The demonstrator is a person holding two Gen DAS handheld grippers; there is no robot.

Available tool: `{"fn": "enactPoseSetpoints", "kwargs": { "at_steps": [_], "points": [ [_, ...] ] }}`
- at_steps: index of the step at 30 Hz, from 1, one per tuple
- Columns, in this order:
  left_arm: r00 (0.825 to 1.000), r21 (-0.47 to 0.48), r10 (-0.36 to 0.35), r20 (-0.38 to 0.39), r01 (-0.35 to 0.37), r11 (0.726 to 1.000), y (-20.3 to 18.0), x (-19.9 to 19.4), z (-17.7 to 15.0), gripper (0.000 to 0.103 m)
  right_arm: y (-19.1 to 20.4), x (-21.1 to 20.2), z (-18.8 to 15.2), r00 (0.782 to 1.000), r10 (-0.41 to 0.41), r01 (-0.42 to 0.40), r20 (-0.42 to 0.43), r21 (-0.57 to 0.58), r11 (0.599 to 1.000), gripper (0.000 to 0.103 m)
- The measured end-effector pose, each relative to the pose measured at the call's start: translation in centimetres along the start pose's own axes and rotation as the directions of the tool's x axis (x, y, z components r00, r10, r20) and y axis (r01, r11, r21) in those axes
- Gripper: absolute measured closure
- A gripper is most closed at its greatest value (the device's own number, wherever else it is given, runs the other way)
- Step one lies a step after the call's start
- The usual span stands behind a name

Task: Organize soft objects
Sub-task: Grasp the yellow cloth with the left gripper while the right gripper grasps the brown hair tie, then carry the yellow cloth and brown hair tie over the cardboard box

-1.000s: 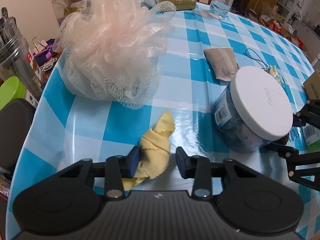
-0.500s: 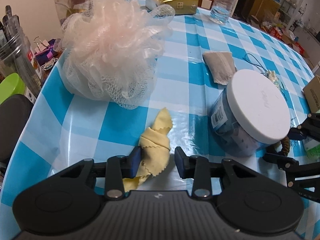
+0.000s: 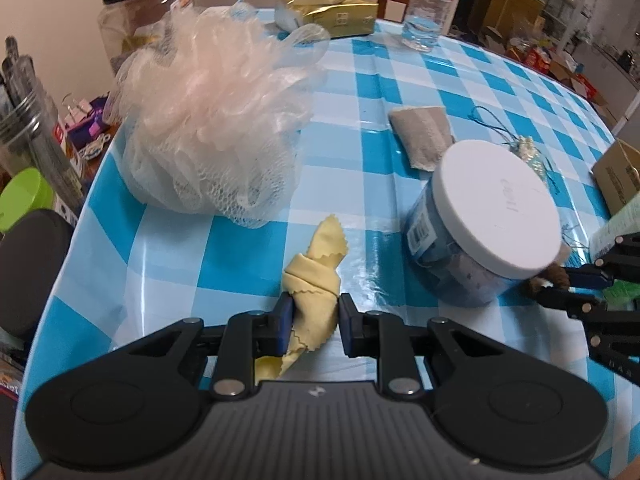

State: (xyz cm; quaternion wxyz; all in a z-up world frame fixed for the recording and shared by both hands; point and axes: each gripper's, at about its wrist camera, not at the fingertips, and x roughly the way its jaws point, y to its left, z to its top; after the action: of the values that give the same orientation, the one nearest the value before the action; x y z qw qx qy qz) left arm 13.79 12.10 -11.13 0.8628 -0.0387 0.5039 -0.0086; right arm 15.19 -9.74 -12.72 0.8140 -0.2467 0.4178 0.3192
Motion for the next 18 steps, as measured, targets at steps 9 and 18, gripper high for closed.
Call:
{"fn": "enactPoseSetpoints", "kwargs": {
  "at_steps": [9,18],
  "points": [
    [1.0,0.067,-0.025,0.007,0.025,0.997,-0.7,-1.1,0.1,0.081,-0.7,-0.2,-0.3,0.999,-0.029,0.031,-0.032,0.085,0.996,0.085],
    [0.999,0.071,-0.05,-0.002,0.05,0.996,-1.0,-1.3,-0.7,0.081,0.9,-1.9,-1.1,0.998,0.063,-0.062,-0.018,0.073,0.995,0.072]
  ]
}}
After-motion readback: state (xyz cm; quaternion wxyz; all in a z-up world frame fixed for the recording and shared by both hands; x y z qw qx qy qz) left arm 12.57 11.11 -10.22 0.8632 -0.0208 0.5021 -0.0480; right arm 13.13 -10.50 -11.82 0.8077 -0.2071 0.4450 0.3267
